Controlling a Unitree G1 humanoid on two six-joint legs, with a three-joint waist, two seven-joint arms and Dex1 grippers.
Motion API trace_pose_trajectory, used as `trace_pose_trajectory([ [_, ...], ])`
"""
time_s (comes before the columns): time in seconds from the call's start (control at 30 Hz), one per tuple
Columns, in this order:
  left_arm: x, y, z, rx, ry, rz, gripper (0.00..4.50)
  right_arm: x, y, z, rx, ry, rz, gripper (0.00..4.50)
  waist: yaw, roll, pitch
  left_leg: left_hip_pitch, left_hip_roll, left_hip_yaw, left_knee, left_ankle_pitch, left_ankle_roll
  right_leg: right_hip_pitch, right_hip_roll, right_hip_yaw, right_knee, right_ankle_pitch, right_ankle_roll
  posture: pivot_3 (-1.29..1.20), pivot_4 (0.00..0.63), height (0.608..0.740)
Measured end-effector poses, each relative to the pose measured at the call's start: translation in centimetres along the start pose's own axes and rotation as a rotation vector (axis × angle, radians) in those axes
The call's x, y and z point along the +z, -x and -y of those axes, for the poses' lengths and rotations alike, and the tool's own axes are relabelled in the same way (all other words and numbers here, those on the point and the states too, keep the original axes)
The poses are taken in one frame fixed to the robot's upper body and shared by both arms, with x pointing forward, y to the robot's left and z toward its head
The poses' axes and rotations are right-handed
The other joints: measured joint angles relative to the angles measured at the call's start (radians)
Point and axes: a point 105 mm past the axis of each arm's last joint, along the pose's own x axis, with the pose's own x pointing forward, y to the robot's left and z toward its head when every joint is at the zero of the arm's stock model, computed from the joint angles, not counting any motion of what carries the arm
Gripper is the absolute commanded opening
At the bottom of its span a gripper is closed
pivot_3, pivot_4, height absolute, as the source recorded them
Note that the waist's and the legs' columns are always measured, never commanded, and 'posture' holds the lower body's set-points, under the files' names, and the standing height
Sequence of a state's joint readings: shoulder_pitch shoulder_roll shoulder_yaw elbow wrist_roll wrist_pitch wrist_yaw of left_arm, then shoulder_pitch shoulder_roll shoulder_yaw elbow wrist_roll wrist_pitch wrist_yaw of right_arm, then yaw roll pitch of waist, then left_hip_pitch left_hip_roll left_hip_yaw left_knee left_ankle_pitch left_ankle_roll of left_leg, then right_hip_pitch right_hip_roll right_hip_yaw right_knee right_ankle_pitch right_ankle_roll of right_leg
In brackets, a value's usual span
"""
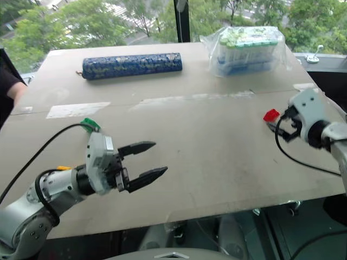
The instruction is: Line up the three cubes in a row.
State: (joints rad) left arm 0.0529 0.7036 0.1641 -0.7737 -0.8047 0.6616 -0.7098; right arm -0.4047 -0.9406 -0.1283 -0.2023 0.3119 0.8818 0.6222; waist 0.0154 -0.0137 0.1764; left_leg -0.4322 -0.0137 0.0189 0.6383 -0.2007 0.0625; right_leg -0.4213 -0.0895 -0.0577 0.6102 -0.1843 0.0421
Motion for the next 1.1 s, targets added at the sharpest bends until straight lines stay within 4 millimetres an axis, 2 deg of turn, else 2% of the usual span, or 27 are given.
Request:
trace_pose_trajectory([
  [0.1, 1.4, -1.9, 0.5, -0.079, -0.034, 0.020, 4.50, 0.1, -2.2, 1.1, 0.017, -0.050, -0.117, 4.46, -0.001, -0.001, 0.000, 0.000, 0.000, 0.001, 0.000, 0.000, 0.001, 0.000, 0.002, 0.001, 0.000, 0.000, 0.000, 0.00, 0.150, 0.740],
  [0.23, 1.3, -3.0, 0.8, -0.128, -0.029, -0.009, 4.50, -0.7, -4.7, 1.5, 0.052, -0.124, -0.213, 4.46, -0.002, -0.001, 0.001, 0.000, 0.000, 0.002, 0.000, -0.001, 0.001, 0.000, 0.003, 0.002, -0.001, 0.000, 0.000, 0.00, 0.150, 0.740],
  [0.53, 0.2, -3.0, 1.0, -0.119, 0.016, -0.026, 4.50, -1.6, -7.0, 2.0, 0.058, -0.169, -0.282, 4.46, -0.002, -0.001, 0.001, 0.000, 0.000, 0.002, 0.002, -0.001, 0.001, 0.001, 0.003, 0.003, 0.000, 0.003, 0.005, 0.00, 0.150, 0.740],
  [0.63, -0.3, -2.8, 1.1, -0.108, 0.028, -0.022, 4.50, -2.3, -7.7, 2.0, 0.063, -0.169, -0.300, 3.66, -0.002, -0.001, 0.001, 0.000, 0.000, 0.002, 0.003, -0.001, 0.001, 0.001, 0.004, 0.003, 0.000, 0.003, 0.004, 0.00, 0.150, 0.740],
  [0.8, -0.8, -2.5, 1.2, -0.099, 0.020, -0.017, 4.50, -2.5, -8.3, 1.8, 0.088, -0.161, -0.307, 1.29, -0.003, -0.001, 0.001, 0.000, 0.000, 0.002, 0.005, -0.001, 0.001, 0.001, 0.004, 0.004, 0.001, 0.003, 0.004, 0.00, 0.150, 0.740],
  [1.0, -1.1, -2.2, 0.7, -0.087, 0.003, -0.014, 4.50, -2.5, -8.5, 1.7, 0.106, -0.134, -0.300, 1.27, -0.003, -0.001, 0.001, 0.000, 0.001, 0.002, 0.006, -0.001, 0.001, 0.001, 0.005, 0.005, 0.001, 0.004, 0.004, 0.00, 0.150, 0.740],
  [1.1, -1.6, -1.9, 0.7, -0.088, 0.019, -0.013, 4.50, -1.6, -8.5, 0.6, 0.188, -0.092, -0.248, 1.27, -0.004, 0.000, 0.001, 0.000, 0.001, 0.002, 0.005, -0.001, 0.001, 0.001, 0.005, 0.006, 0.001, 0.004, 0.004, 0.00, 0.150, 0.740],
])
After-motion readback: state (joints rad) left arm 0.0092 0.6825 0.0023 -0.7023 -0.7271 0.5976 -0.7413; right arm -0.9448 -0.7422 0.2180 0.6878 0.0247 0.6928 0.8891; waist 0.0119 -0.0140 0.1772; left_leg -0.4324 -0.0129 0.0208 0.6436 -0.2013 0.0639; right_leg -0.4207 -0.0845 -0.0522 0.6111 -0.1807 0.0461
